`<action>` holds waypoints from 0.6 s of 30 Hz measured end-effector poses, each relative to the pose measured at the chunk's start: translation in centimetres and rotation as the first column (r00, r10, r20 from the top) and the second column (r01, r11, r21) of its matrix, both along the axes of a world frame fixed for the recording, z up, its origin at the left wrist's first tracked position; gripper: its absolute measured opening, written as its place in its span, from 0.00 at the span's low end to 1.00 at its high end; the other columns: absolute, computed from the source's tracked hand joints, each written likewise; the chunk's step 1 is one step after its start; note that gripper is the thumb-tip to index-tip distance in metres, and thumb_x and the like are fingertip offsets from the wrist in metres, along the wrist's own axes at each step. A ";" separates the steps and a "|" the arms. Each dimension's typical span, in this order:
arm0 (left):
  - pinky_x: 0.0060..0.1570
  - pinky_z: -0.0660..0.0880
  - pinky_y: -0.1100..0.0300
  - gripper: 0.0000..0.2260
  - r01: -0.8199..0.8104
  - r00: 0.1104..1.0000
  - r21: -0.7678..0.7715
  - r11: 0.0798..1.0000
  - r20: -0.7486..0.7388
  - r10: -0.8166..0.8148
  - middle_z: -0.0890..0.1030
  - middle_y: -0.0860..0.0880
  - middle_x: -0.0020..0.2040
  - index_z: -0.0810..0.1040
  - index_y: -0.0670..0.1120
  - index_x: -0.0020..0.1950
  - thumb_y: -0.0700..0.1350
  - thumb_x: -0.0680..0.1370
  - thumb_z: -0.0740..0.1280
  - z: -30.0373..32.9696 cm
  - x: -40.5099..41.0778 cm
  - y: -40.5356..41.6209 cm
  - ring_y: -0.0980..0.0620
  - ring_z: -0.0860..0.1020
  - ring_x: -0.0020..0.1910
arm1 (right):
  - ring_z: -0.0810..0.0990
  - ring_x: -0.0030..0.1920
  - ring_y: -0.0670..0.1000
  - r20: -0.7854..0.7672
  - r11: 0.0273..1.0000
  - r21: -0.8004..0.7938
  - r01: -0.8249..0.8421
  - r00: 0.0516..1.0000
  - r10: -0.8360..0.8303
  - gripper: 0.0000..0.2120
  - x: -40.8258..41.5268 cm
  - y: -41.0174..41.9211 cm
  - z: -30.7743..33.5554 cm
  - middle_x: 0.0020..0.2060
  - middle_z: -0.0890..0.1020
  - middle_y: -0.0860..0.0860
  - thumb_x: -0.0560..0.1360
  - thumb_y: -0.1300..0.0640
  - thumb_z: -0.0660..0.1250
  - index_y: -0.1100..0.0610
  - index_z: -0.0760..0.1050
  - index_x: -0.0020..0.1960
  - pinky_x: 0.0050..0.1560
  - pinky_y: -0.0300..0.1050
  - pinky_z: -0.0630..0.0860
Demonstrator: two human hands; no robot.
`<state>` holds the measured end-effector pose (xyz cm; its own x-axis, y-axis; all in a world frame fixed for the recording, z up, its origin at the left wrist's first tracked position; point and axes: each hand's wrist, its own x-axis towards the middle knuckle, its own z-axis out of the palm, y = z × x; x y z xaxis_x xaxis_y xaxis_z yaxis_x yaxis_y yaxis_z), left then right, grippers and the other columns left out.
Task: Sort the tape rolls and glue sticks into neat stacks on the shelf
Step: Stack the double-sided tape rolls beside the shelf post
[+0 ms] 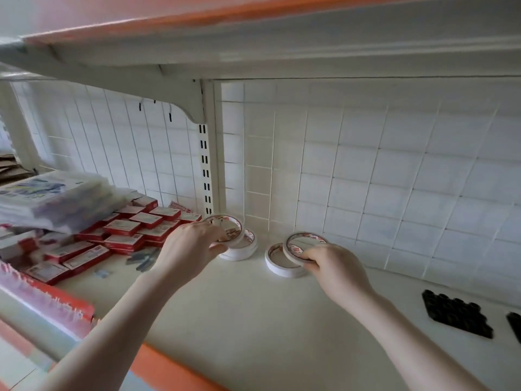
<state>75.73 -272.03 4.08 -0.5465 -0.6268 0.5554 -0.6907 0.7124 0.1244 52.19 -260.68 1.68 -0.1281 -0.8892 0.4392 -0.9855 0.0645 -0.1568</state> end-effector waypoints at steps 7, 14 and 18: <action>0.35 0.63 0.58 0.08 0.105 0.993 0.025 0.994 -0.055 -0.103 0.83 0.48 0.45 0.82 0.49 0.51 0.47 0.73 0.72 -0.9 -0.1 -3.7 0.43 0.79 0.45 | 0.76 0.49 0.56 0.021 0.992 0.115 0.058 0.998 -0.061 0.04 2.0 -2.6 -0.9 0.45 0.80 0.51 0.75 0.57 0.63 0.55 0.76 0.45 0.42 0.46 0.70; 0.34 0.65 0.57 0.05 0.172 0.985 0.046 0.984 -0.004 -0.172 0.82 0.49 0.42 0.81 0.49 0.46 0.48 0.74 0.70 -1.4 -0.1 -6.1 0.44 0.78 0.42 | 0.74 0.43 0.56 0.042 0.982 0.163 0.098 0.993 -0.107 0.09 3.0 -3.5 -1.3 0.38 0.77 0.52 0.74 0.58 0.63 0.58 0.67 0.37 0.39 0.47 0.68; 0.36 0.62 0.58 0.05 0.214 0.977 0.050 0.976 -0.015 -0.213 0.82 0.47 0.42 0.82 0.48 0.47 0.46 0.73 0.71 -1.4 -0.2 -6.2 0.43 0.78 0.43 | 0.74 0.42 0.56 0.048 0.978 0.176 0.115 0.991 -0.125 0.08 3.3 -3.9 -1.5 0.38 0.76 0.54 0.74 0.58 0.64 0.60 0.69 0.39 0.38 0.47 0.66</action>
<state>75.57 -278.25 2.70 -0.6658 -0.5237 0.5315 -0.5221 0.8359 0.1697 55.54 -264.59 0.13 -0.2595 -0.9274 0.2695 -0.9584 0.2131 -0.1898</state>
